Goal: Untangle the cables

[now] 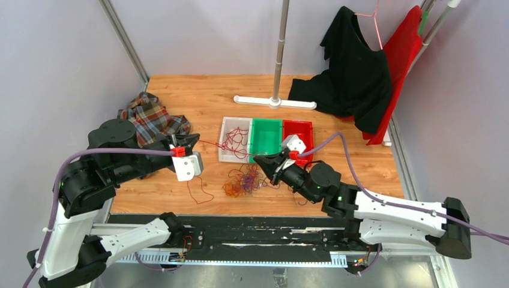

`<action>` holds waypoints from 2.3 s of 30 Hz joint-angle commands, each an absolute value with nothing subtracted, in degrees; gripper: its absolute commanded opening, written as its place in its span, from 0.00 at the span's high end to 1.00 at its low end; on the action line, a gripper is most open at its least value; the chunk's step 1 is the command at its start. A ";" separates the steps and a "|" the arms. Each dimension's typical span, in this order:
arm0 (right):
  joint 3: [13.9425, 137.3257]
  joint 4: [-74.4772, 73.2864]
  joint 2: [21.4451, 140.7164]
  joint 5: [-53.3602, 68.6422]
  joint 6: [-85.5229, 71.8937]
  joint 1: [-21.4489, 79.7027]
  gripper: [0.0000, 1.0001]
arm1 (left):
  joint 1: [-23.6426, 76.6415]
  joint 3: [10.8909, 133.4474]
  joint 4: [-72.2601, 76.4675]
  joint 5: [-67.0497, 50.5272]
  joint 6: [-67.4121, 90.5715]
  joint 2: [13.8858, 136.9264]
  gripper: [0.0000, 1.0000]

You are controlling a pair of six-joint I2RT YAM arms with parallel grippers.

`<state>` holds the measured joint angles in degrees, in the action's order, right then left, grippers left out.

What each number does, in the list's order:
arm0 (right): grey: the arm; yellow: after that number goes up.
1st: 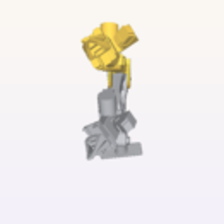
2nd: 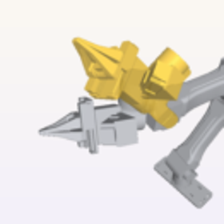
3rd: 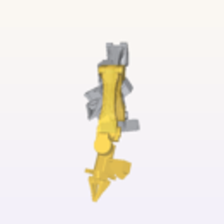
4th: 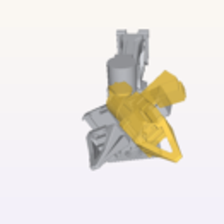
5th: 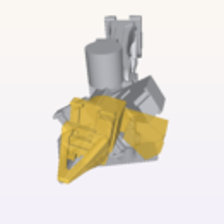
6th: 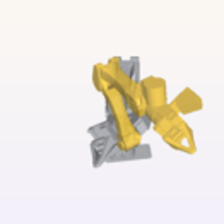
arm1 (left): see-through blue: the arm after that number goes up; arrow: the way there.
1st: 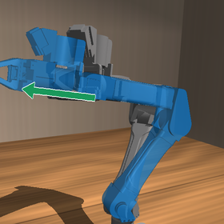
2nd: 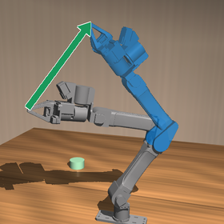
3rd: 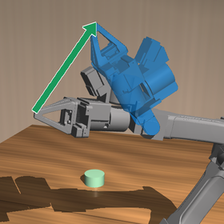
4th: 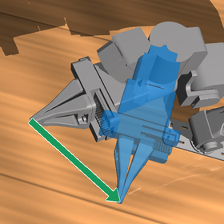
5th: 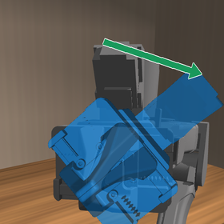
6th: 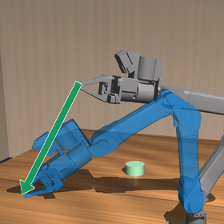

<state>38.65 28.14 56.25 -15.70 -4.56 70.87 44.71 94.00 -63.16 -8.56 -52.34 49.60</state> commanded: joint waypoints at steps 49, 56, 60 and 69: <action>61.47 15.40 70.52 -0.42 -11.55 74.04 0.99 | 44.47 88.20 -64.07 -10.52 -44.47 50.14 1.00; 62.47 11.66 71.56 -0.25 -12.40 74.18 0.85 | 44.47 88.29 -64.10 -7.60 -44.48 50.46 1.00; 60.76 13.48 69.42 -0.88 -12.45 74.18 0.71 | 44.47 88.03 -64.16 -7.66 -45.12 49.86 1.00; 59.37 10.36 65.94 -1.35 -11.17 74.18 0.67 | 44.47 89.15 -64.15 -7.19 -46.23 49.66 1.00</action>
